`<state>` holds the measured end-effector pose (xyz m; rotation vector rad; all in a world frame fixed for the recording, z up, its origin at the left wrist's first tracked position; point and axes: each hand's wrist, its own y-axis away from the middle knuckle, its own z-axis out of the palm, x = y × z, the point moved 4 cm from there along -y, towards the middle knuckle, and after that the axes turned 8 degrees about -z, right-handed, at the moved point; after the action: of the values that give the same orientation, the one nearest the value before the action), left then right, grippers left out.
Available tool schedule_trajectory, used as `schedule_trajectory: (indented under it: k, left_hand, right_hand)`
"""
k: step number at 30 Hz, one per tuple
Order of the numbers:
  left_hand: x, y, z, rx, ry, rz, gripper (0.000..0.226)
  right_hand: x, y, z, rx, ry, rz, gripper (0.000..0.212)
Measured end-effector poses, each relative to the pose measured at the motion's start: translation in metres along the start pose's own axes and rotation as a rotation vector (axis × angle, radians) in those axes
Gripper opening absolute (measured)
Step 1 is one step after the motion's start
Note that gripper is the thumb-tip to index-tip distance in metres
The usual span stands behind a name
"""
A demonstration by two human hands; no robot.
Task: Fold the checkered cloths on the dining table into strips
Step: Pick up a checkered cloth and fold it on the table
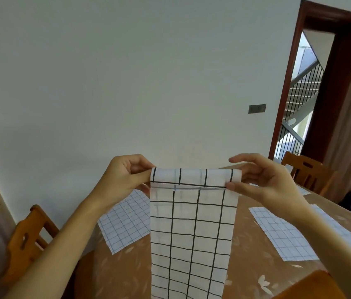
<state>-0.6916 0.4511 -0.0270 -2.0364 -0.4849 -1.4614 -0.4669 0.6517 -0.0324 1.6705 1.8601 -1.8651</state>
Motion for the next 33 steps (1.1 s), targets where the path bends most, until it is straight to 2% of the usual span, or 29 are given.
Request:
schedule_trajectory:
  k: [3, 6, 14, 18, 24, 28, 33]
  left_hand:
    - [0.001, 0.001, -0.001, -0.027, 0.014, 0.006, 0.011]
    - [0.004, 0.004, 0.0, -0.037, -0.041, 0.089, 0.027]
    - [0.008, 0.01, 0.0, -0.011, -0.204, 0.241, 0.049]
    - [0.01, 0.012, -0.002, 0.037, -0.172, 0.272, 0.037]
    - [0.013, 0.013, -0.002, 0.107, -0.145, 0.296, 0.034]
    - [0.014, 0.012, -0.002, 0.138, -0.161, 0.343, 0.04]
    - [0.017, 0.014, -0.005, 0.123, -0.175, 0.425, 0.036]
  right_hand:
    - [0.0, 0.0, 0.0, 0.006, -0.031, 0.028, 0.05]
    - [0.0, 0.001, 0.0, 0.027, -0.045, 0.049, 0.048]
    - [0.0, 0.0, 0.002, 0.056, -0.043, 0.091, 0.046]
    - [-0.001, -0.001, 0.002, 0.057, -0.04, 0.11, 0.046]
    - [0.001, -0.003, 0.002, 0.032, -0.084, 0.131, 0.057]
    - [0.0, -0.005, 0.002, 0.042, -0.073, 0.133, 0.047]
    - [-0.004, -0.005, 0.003, 0.064, -0.079, 0.149, 0.04]
